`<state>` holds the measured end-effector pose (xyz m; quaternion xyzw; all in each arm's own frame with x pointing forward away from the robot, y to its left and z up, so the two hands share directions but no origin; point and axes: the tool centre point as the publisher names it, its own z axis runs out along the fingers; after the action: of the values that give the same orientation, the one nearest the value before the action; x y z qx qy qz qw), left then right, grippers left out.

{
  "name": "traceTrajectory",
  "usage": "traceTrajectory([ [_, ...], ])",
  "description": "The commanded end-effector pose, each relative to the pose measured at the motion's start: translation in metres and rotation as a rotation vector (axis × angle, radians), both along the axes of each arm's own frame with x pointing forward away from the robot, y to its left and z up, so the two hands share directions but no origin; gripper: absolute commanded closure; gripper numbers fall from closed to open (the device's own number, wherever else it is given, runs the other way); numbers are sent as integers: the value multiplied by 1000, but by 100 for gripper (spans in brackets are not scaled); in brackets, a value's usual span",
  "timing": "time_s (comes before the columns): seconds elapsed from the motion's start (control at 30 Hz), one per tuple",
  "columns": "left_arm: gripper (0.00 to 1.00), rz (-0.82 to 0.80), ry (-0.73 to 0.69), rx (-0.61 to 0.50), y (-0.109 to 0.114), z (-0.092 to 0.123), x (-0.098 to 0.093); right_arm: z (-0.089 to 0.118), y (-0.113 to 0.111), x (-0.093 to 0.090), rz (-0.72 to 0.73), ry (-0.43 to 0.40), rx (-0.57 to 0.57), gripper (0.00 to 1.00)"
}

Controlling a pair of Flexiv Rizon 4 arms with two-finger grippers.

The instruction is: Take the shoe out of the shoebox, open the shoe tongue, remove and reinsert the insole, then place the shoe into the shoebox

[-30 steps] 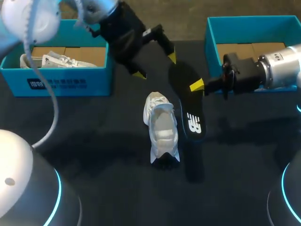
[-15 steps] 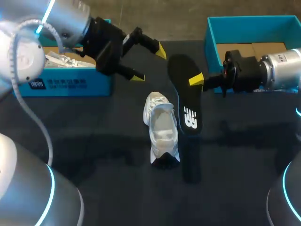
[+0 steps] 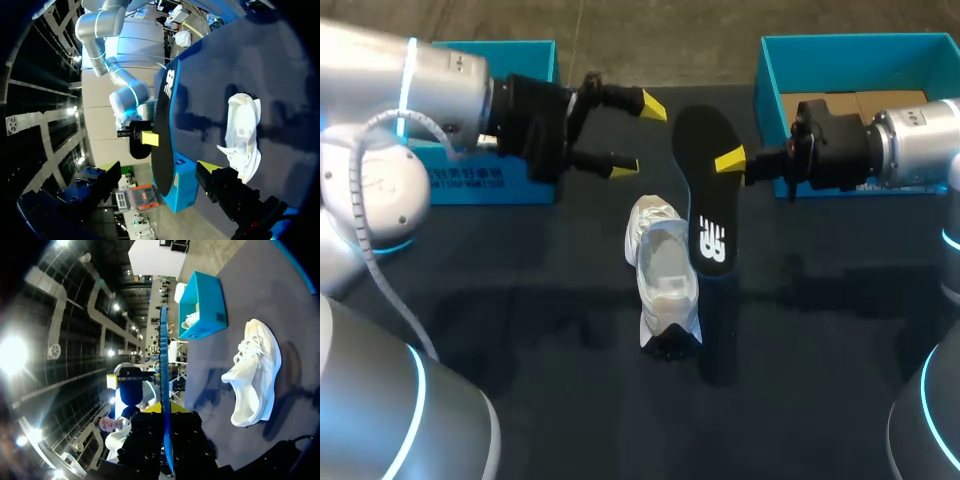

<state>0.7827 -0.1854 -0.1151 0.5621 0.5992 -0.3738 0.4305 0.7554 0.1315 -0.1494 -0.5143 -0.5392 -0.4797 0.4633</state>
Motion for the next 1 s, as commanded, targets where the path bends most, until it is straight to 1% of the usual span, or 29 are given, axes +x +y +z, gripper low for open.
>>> traceTrajectory([
  [0.03,0,0,31,-88,0,-5,-4,1,3,-1,-15,4,1,100],
  [0.07,0,4,42,-111,-1,-8,-4,1,3,-1,-21,6,1,100],
  [0.13,0,8,3,-149,-5,-14,-1,2,4,0,-28,6,2,100],
  [0.17,0,14,7,-172,-7,-17,-1,2,5,0,-29,5,3,100],
  [0.43,0,20,11,-219,-24,-31,1,3,14,-2,-42,-9,22,100],
  [0.63,0,51,28,-281,-37,-32,4,2,21,-3,-43,-14,33,100],
  [0.77,0,58,23,-303,-43,-33,7,3,25,-4,-39,-17,38,100],
  [0.8,4,61,20,-312,-45,-33,8,2,26,-4,-37,-16,38,100],
  [0.83,11,60,26,-323,-46,-33,8,2,27,-5,-36,-16,39,100],
  [0.9,28,61,31,-329,-48,-33,8,2,27,-5,-34,-15,38,100],
  [0.97,36,60,31,-330,-49,-34,9,3,27,-5,-35,-14,38,100],
  [1.0,49,59,33,-331,-49,-35,9,3,27,-5,-35,-14,36,100],
])
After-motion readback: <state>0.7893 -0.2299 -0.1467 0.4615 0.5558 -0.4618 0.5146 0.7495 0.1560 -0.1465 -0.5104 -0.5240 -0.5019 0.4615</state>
